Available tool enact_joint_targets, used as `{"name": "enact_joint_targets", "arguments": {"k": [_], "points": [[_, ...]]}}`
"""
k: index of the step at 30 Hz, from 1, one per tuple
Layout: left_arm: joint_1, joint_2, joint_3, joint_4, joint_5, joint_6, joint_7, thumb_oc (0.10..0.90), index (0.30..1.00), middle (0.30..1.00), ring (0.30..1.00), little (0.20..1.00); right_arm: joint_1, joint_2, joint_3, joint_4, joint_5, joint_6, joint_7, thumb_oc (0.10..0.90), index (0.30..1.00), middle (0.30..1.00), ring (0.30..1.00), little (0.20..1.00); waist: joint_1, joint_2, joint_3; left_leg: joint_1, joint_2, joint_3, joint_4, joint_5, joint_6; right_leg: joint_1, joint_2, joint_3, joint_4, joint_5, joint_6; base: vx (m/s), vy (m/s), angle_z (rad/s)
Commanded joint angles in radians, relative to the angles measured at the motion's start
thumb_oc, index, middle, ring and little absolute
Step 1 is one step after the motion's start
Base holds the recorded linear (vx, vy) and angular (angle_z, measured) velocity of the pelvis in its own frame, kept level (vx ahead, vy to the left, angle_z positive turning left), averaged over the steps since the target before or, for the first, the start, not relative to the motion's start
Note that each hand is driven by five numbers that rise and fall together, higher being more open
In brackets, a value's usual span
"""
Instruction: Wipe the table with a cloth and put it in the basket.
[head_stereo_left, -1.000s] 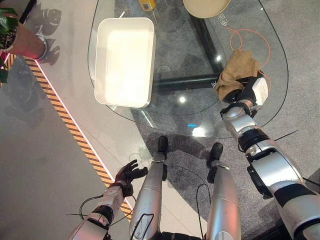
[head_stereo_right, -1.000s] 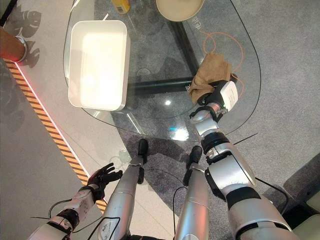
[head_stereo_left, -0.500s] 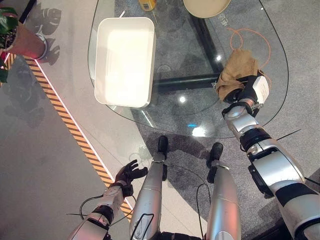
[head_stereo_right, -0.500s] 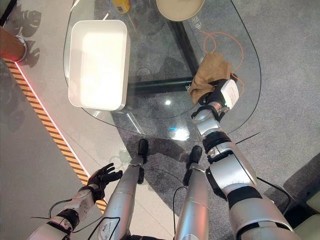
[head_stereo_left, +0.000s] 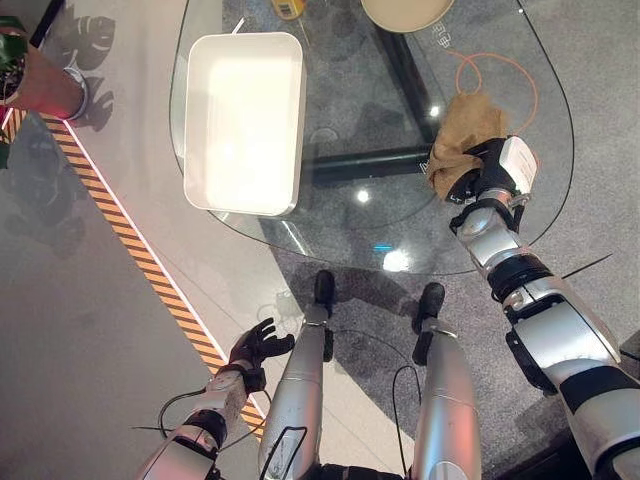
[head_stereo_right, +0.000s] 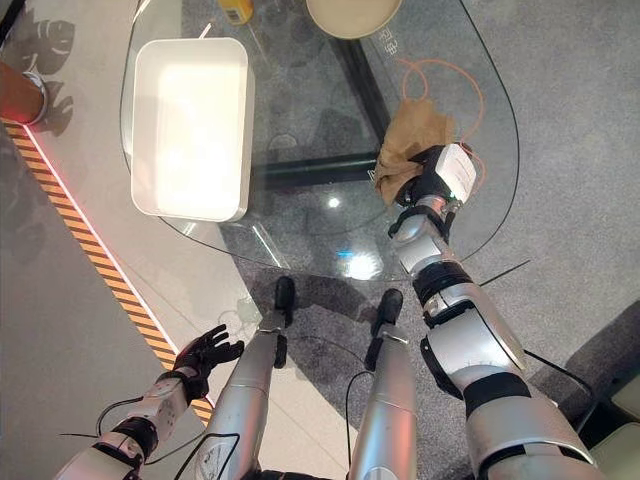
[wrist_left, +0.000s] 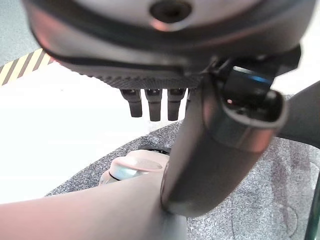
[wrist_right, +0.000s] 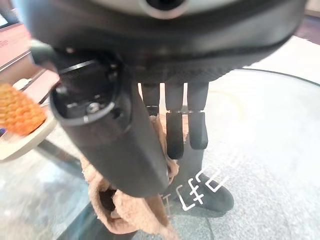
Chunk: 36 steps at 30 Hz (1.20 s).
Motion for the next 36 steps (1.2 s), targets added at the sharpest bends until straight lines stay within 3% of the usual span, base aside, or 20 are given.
{"name": "enact_joint_targets", "arguments": {"k": [1, 36], "points": [[0.000, -0.015, -0.039, -0.020, -0.024, 0.010, 0.000, 0.800, 0.900, 0.900, 0.900, 0.900, -0.024, 0.092, 0.100, -0.106, -0.062, -0.108, 0.124, 0.100, 0.300, 0.300, 0.300, 0.200, 0.037, 0.031, -0.015, -0.019, -0.075, 0.057, 0.028, -0.019, 0.094, 0.006, 0.019, -0.027, -0.083, 0.076, -0.009, 0.00, 0.000, 0.00], [-0.014, -0.031, -0.041, -0.037, -0.009, 0.033, 0.008, 0.800, 0.900, 0.900, 0.900, 0.900, 0.042, 0.194, 0.240, -0.230, -0.207, -0.193, 0.404, 0.100, 0.300, 0.300, 0.300, 0.200, 0.045, 0.040, -0.015, -0.033, -0.085, 0.045, 0.025, 0.001, 0.086, -0.010, 0.005, -0.036, -0.076, 0.078, -0.010, 0.00, 0.000, 0.01]]}}
